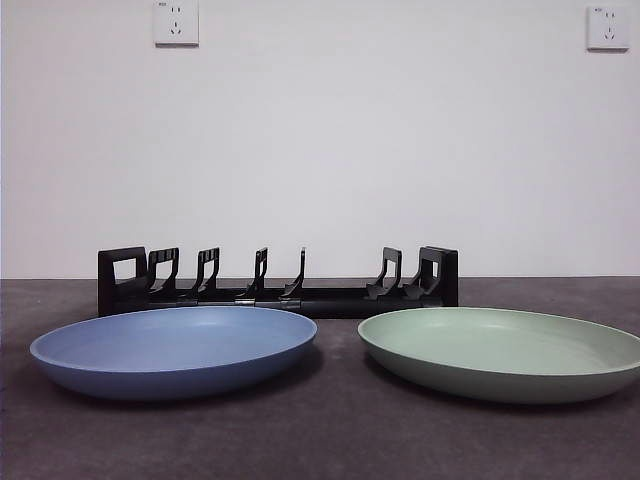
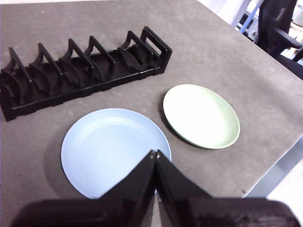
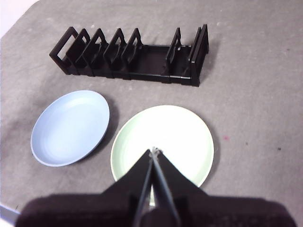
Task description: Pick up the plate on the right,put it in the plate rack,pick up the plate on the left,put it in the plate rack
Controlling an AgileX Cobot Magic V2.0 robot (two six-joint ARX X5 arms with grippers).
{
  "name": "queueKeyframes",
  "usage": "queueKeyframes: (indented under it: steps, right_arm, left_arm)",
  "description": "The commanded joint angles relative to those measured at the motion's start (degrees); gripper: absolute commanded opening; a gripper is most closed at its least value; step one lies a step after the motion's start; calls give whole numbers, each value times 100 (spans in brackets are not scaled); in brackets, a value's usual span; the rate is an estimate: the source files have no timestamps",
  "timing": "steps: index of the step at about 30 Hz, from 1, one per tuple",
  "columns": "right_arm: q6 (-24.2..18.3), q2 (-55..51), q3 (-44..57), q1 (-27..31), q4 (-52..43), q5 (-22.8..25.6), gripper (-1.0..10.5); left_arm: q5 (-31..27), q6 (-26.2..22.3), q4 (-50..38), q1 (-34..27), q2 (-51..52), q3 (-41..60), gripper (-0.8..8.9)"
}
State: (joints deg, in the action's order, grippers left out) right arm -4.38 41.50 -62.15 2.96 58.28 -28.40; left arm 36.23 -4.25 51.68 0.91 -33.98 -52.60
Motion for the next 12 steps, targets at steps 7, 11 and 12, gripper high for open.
queueKeyframes:
  steps: [7, 11, 12]
  right_arm:
    - [0, -9, -28, 0, 2, -170, 561]
    - [52, -7, -28, 0, 7, -188, 572]
    - [122, -4, -28, 0, 4, -186, 571]
  left_arm:
    - [540, -188, -20, 168, -164, -166, 569]
    - [579, -501, -2, 459, -380, -577, 568]
    - [579, -581, 28, 544, -446, -680, 568]
